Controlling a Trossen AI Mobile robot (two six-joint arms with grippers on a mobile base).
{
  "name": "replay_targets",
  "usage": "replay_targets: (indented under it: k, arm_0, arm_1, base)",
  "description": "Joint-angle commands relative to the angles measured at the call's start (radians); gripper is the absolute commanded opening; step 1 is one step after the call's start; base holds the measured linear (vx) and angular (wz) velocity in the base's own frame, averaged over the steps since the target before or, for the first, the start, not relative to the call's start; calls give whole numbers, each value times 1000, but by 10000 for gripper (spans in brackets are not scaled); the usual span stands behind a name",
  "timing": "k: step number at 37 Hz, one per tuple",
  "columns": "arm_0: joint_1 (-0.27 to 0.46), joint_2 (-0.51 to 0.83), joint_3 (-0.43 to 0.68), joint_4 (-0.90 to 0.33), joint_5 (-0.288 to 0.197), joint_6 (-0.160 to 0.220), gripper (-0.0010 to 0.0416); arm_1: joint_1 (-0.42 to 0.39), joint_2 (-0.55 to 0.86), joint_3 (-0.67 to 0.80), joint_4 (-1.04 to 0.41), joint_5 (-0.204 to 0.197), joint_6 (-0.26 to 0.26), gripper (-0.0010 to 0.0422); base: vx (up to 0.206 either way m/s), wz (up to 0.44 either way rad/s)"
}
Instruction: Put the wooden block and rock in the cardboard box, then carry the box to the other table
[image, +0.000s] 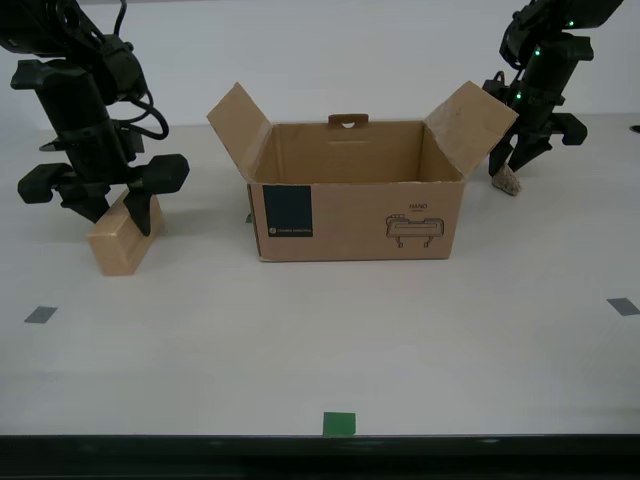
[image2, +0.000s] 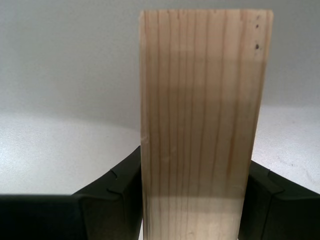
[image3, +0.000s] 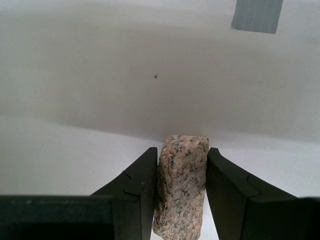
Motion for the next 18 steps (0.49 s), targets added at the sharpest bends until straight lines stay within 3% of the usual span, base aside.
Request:
replay_targets:
  k: [1, 18]
  arm_0:
    - [0, -4, 0, -18, 0, 1, -1]
    - [0, -130, 0, -71, 0, 1, -1]
  arm_1:
    - [0, -13, 5, -13, 1, -2, -2]
    - [0, -78, 124, -147, 2, 1, -1]
  base:
    - [0, 0]
    - [0, 0]
